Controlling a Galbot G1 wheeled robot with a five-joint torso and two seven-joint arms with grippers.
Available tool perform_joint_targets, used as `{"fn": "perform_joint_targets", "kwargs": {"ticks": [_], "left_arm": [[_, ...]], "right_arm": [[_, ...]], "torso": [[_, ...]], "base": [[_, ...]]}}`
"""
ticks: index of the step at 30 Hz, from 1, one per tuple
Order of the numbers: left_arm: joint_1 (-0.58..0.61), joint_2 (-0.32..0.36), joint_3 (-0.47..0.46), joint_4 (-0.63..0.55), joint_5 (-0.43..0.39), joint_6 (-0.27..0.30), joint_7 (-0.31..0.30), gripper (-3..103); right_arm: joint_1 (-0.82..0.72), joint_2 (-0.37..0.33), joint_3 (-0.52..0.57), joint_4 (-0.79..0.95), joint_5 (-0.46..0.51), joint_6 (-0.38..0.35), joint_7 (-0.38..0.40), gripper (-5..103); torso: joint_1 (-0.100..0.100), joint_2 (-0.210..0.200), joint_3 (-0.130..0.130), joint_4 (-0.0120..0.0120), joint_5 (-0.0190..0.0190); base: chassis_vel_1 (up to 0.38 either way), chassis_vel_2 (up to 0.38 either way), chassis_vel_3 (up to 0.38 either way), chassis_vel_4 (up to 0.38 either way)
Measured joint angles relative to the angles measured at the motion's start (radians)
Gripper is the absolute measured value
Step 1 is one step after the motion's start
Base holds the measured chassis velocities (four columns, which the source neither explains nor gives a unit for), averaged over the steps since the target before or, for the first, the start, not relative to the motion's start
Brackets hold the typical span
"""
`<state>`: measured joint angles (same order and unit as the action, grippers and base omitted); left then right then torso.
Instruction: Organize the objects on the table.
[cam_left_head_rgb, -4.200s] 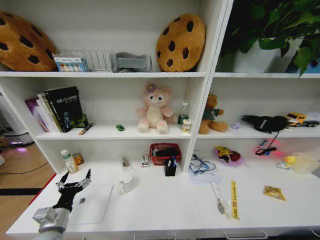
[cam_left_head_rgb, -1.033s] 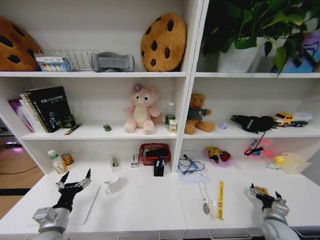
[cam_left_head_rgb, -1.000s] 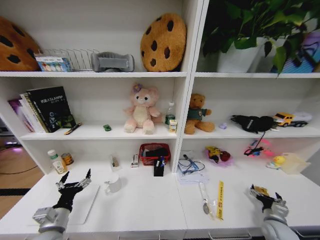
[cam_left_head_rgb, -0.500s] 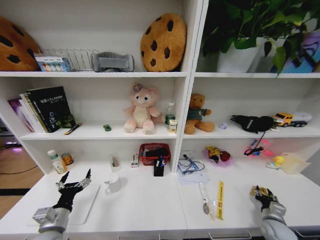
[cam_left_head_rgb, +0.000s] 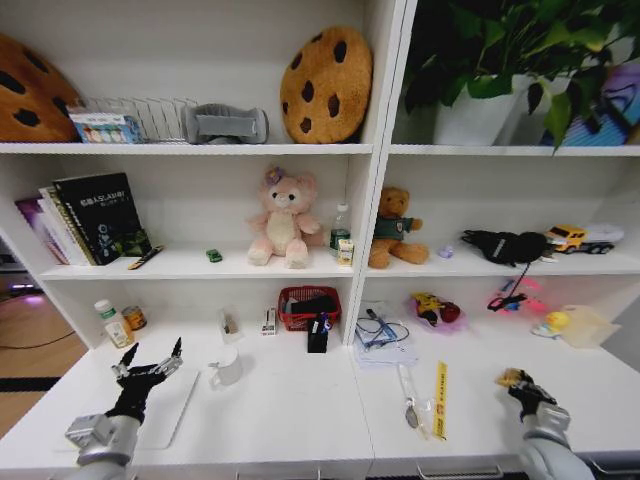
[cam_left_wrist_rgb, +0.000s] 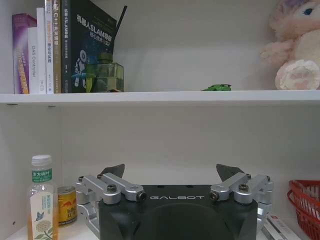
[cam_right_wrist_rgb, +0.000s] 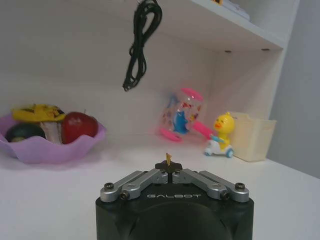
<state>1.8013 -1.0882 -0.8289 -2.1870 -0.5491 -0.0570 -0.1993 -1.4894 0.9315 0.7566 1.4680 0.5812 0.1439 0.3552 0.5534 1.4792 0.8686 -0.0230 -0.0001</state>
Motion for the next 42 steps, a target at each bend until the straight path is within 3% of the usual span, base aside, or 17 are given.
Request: {"fn": "perform_joint_targets", "kwargs": {"ticks": [4,6,12,14,18,28,32,33,36,37,42], "left_arm": [[0.000,0.000,0.000,0.000,0.000,0.000,0.000,100],[0.000,0.000,0.000,0.000,0.000,0.000,0.000,100],[0.000,0.000,0.000,0.000,0.000,0.000,0.000,100],[0.000,0.000,0.000,0.000,0.000,0.000,0.000,100],[0.000,0.000,0.000,0.000,0.000,0.000,0.000,100],[0.000,0.000,0.000,0.000,0.000,0.000,0.000,100],[0.000,0.000,0.000,0.000,0.000,0.000,0.000,100],[0.000,0.000,0.000,0.000,0.000,0.000,0.000,100],[0.000,0.000,0.000,0.000,0.000,0.000,0.000,100],[0.000,0.000,0.000,0.000,0.000,0.000,0.000,100],[0.000,0.000,0.000,0.000,0.000,0.000,0.000,100]], "right_arm": [[0.023,-0.007,-0.013,-0.001,-0.002,0.016,-0.020,0],[0.085,-0.020,-0.038,0.000,-0.003,0.025,-0.067,0],[0.220,-0.032,-0.080,-0.043,-0.001,0.015,-0.111,0],[0.391,-0.042,-0.178,-0.130,-0.003,0.003,-0.133,0],[0.513,-0.053,-0.275,-0.202,-0.007,-0.001,-0.146,0],[0.685,-0.049,-0.406,-0.366,-0.019,-0.001,-0.144,-2],[0.707,-0.048,-0.420,-0.392,-0.027,0.004,-0.135,14],[0.707,-0.048,-0.420,-0.392,-0.027,0.004,-0.135,14],[0.702,-0.047,-0.419,-0.393,-0.028,0.015,-0.128,31],[0.702,-0.047,-0.419,-0.393,-0.028,0.015,-0.128,31],[0.597,-0.067,-0.370,-0.282,-0.022,0.017,-0.145,47]], "torso": [[0.000,0.000,0.000,0.0000,0.0000],[0.000,0.000,0.000,0.0002,0.0001],[0.000,0.000,0.000,0.0003,0.0001],[0.000,0.000,0.000,0.0004,0.0002],[0.000,0.000,0.000,0.0008,0.0001],[0.000,0.000,0.000,0.0003,0.0001],[0.000,0.000,0.000,0.0003,0.0000],[0.000,0.000,0.000,0.0003,0.0000],[0.000,0.000,0.000,0.0003,0.0001],[0.000,0.000,0.000,0.0003,0.0001],[0.000,0.000,0.000,0.0003,0.0003]], "base": [[0.000,0.000,0.000,0.000],[0.000,0.000,0.000,0.000],[0.000,0.000,0.000,0.000],[0.000,0.000,0.000,0.000],[0.000,0.000,0.000,0.000],[0.000,0.000,0.000,0.000],[0.000,0.000,0.000,0.000],[0.000,0.000,0.000,0.000],[0.000,0.000,0.000,0.000],[0.000,0.000,0.000,0.000],[0.000,0.000,0.000,0.000]]}}
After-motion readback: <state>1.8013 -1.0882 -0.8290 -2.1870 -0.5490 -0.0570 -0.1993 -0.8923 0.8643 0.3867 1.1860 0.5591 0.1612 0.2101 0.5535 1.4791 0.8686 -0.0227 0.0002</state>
